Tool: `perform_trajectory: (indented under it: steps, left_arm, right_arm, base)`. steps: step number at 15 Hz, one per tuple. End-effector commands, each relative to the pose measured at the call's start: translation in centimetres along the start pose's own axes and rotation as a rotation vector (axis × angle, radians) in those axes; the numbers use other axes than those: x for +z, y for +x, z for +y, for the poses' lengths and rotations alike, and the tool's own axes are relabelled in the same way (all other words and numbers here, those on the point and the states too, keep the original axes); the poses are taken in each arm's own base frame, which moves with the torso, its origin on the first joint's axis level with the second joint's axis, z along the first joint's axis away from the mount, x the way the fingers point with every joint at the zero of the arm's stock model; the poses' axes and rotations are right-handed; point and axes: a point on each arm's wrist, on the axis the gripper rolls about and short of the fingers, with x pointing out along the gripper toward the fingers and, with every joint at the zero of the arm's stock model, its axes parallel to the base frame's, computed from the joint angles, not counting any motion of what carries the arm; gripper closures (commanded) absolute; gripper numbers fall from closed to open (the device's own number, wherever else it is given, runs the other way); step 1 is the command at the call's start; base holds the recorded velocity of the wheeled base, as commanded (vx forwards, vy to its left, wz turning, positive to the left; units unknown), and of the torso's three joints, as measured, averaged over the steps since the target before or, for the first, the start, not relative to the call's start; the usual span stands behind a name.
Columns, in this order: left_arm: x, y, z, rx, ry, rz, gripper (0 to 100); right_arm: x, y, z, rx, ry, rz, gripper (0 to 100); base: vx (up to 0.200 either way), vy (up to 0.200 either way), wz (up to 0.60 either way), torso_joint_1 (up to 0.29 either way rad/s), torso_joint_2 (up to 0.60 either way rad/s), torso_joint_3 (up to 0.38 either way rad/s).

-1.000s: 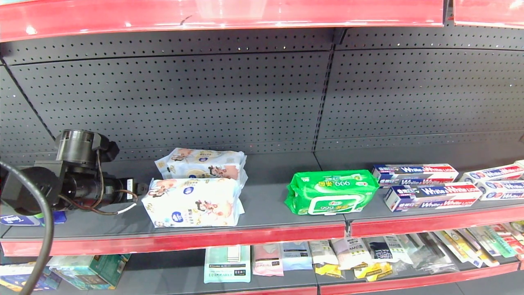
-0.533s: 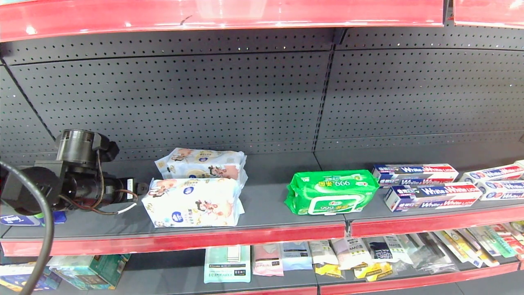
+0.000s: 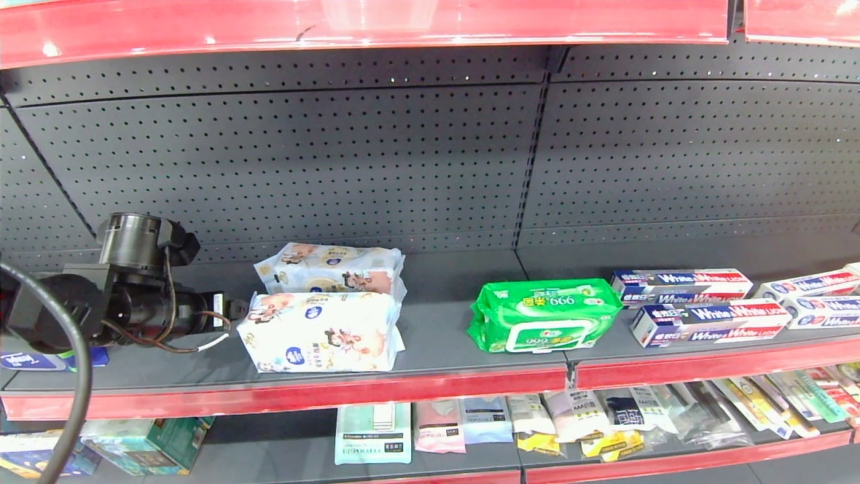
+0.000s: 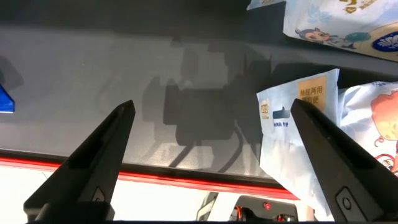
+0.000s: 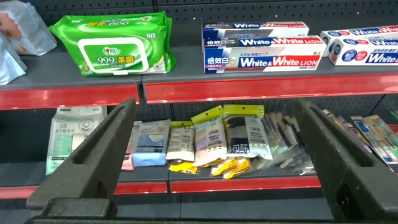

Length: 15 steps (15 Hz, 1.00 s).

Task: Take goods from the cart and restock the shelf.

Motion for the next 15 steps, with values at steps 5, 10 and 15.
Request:
perform_trajectory:
  steps: [5, 10, 15]
  left_arm:
    - [0.1, -0.7, 0.8, 0.049, -0.009, -0.022, 0]
    - [-0.5, -8.1, 3.3, 0.059, 0.031, -0.183, 0]
    - [-11.5, -16.4, 4.2, -0.049, 0.048, -0.32, 0]
  right_arm:
    - [0.0, 0.0, 0.0, 0.0, 0.0, 0.001, 0]
    - [0.0, 0.0, 0.0, 0.0, 0.0, 0.001, 0]
    - [0.0, 0.0, 0.0, 0.0, 0.0, 0.001, 0]
  base:
    - [0.0, 0.0, 0.0, 0.0, 0.0, 0.0]
    - [0.0, 0.0, 0.0, 0.0, 0.0, 0.0]
    - [0.0, 0.0, 0.0, 0.0, 0.0, 0.0]
